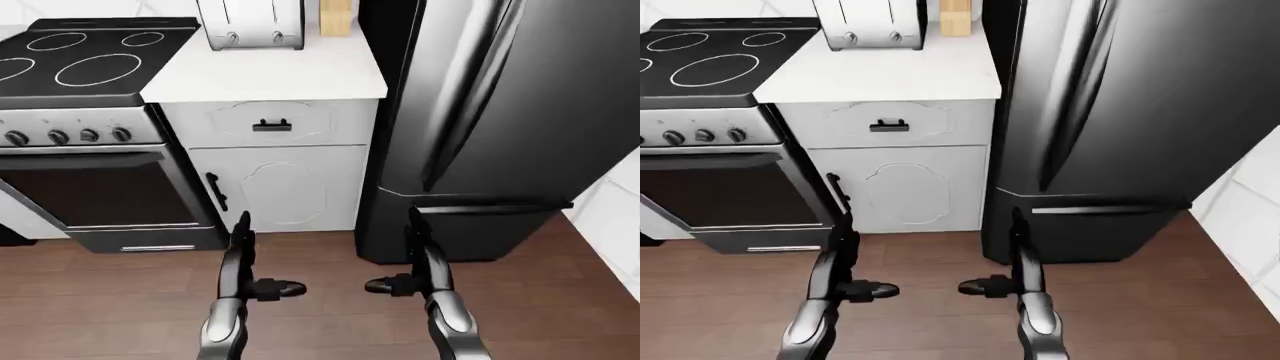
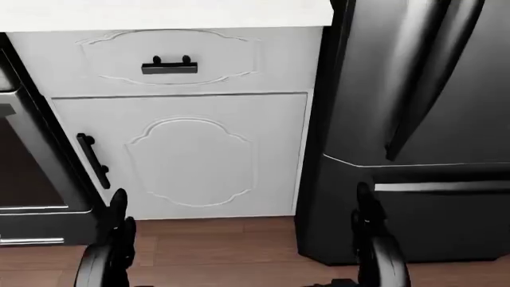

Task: Push down the lever of the toaster to turn it on.

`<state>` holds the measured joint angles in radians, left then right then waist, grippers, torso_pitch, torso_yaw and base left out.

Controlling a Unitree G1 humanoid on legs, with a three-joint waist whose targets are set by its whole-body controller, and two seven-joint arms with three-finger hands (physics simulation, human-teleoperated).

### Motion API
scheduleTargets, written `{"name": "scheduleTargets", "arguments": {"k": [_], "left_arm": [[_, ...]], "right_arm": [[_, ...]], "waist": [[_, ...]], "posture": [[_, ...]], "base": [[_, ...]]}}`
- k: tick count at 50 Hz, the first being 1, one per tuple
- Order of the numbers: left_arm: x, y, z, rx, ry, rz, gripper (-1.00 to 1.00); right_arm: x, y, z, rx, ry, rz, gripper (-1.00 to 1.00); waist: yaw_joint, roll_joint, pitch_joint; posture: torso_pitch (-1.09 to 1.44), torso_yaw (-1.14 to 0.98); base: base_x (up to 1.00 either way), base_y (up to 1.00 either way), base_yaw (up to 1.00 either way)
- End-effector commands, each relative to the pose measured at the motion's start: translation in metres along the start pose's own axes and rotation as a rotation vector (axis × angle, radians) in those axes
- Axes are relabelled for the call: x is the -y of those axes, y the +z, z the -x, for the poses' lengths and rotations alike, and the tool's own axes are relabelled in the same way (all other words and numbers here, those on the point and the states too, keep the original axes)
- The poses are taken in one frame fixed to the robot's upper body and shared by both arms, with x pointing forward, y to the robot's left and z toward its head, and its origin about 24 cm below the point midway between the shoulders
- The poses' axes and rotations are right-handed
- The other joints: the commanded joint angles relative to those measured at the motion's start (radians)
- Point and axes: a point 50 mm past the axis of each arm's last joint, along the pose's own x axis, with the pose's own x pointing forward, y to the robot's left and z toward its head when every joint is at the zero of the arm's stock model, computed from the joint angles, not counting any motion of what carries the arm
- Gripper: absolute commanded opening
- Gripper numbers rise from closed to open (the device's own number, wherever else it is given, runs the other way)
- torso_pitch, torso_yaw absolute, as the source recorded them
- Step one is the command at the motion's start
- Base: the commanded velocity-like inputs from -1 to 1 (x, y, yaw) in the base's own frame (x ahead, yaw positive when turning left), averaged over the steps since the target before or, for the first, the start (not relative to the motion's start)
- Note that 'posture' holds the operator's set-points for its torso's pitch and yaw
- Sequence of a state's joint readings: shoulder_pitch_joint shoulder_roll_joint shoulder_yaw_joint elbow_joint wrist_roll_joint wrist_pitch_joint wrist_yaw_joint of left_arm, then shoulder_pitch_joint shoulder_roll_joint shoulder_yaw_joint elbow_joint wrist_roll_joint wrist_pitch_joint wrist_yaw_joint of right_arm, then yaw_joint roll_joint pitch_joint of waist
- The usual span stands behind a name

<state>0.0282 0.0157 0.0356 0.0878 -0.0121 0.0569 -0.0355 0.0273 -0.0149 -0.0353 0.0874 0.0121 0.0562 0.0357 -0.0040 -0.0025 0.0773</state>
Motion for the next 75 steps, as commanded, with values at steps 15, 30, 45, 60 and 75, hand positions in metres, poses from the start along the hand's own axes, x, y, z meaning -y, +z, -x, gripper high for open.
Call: {"name": "scheduleTargets", "arguments": {"k": [15,30,45,60,75], "left_arm": [[-0.0012,0.0298,-0.0092,0.154,-0.011,-0.016,1.00],[-0.0017,0.0260,-0.0096,0.149,-0.006,-0.032,1.00],[-0.0014,0.0252,-0.0103,0.143,-0.006,-0.040,1.00],[-0.0014,0.0258,-0.0105,0.141,-0.002,-0.044,1.00],[-0.0011,0.0241,-0.0098,0.138,-0.006,-0.049,1.00]], "right_arm": [[-0.0113,0.0466,0.0105,0.161,0.010,-0.002,1.00],[-0.0111,0.0470,0.0117,0.155,0.009,-0.004,1.00],[-0.0101,0.0447,0.0103,0.152,0.007,-0.004,1.00],[-0.0101,0.0440,0.0100,0.149,0.007,-0.004,1.00],[-0.0092,0.0440,0.0095,0.149,0.004,-0.003,1.00]], "waist": [[0.008,-0.004,-0.081],[0.005,0.003,-0.067],[-0.008,0.024,-0.051],[-0.005,-0.042,-0.054],[-0.007,0.113,-0.078]], "posture": [[0.00,0.00],[0.00,0.00],[0.00,0.00],[0.00,0.00],[0.00,0.00]], "base": [[0.00,0.00,0.00],[0.00,0.08,0.00],[0.00,0.21,0.00],[0.00,0.28,0.00],[0.00,0.29,0.00]]}}
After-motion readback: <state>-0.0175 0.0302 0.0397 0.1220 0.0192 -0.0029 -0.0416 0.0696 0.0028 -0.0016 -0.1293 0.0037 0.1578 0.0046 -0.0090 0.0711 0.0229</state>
